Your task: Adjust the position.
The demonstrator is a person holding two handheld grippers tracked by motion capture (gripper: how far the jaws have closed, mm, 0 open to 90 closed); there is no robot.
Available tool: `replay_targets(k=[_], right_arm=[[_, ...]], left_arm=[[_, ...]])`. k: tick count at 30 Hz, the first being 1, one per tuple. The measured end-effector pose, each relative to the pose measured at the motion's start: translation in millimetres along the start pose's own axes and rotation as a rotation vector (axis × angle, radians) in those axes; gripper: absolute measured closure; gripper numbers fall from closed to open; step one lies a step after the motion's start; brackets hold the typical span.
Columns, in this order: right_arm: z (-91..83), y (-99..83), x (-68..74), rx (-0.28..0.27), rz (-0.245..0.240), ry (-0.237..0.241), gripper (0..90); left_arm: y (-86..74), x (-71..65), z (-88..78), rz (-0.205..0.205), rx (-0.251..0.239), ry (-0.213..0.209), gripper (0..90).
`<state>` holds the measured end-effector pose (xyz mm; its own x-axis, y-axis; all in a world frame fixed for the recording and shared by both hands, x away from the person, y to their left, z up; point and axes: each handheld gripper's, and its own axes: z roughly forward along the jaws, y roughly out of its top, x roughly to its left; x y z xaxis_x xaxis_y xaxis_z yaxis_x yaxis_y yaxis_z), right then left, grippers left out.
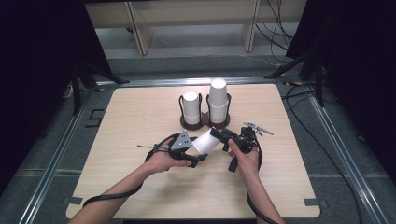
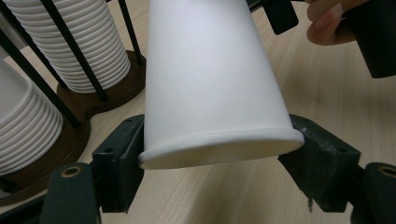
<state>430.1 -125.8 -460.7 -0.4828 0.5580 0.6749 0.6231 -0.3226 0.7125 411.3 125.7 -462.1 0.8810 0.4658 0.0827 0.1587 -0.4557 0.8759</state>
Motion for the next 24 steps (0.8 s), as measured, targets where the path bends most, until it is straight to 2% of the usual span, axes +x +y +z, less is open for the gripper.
replay_targets(k=[3,5,7,9,10,14,15,16,17,18,19,21,22,24], right_arm=[[-1.1,0.9,0.3,-0.008,-0.003,0.009,18.1],[-1.2,1.0,-0.1,-0.016,-0.008,0.023,18.0],[-2.7,2.1,0.5,-0.019,-0.007,0.009,17.4],[-3.6,2.6,-0.4,-0.032,-0.003,0.04,17.4],[-4.6,3.8,0.2,-0.035,-0.005,0.013,17.1],[-6.7,5.0,-1.0,-0.062,0.003,0.036,16.6],[-8.2,5.7,-0.3,-0.06,0.001,0.018,16.5],[-8.1,5.5,-1.1,-0.069,0.008,0.037,16.5],[-9.8,6.2,-0.8,-0.073,0.0,0.016,16.5],[-10.7,5.8,1.4,-0.071,0.045,0.029,16.4],[-11.9,6.7,-1.6,-0.086,0.0,0.017,16.2],[-12.9,6.8,-1.3,-0.087,0.005,0.023,16.2],[-13.1,6.8,-2.3,-0.095,0.006,0.045,16.2],[-14.2,7.0,-2.2,-0.089,0.001,0.019,16.2]], left_arm=[[1.2,0.1,0.4,-0.001,-0.02,0.007,25.3],[1.5,1.3,-0.2,0.004,-0.016,0.004,25.5],[1.5,0.2,-0.3,-0.005,-0.028,0.014,26.2],[1.6,0.1,-0.5,-0.002,-0.034,0.018,26.4],[1.6,0.4,-0.4,-0.01,-0.047,0.019,26.6],[1.4,1.2,-1.4,-0.017,-0.053,0.028,26.9],[0.8,1.4,-1.5,-0.019,-0.058,0.032,27.0],[0.1,1.5,-1.9,-0.022,-0.059,0.037,27.0],[-0.6,2.0,-2.2,-0.024,-0.065,0.044,27.1],[-1.5,2.4,-2.6,-0.029,-0.072,0.051,27.2],[-3.2,2.8,-2.9,-0.045,-0.083,0.056,27.2],[-4.3,3.8,-3.9,-0.044,-0.079,0.058,27.2],[-5.1,3.6,-3.9,-0.055,-0.089,0.057,27.2],[-6.4,4.6,-4.0,-0.059,-0.1,0.051,27.3]])
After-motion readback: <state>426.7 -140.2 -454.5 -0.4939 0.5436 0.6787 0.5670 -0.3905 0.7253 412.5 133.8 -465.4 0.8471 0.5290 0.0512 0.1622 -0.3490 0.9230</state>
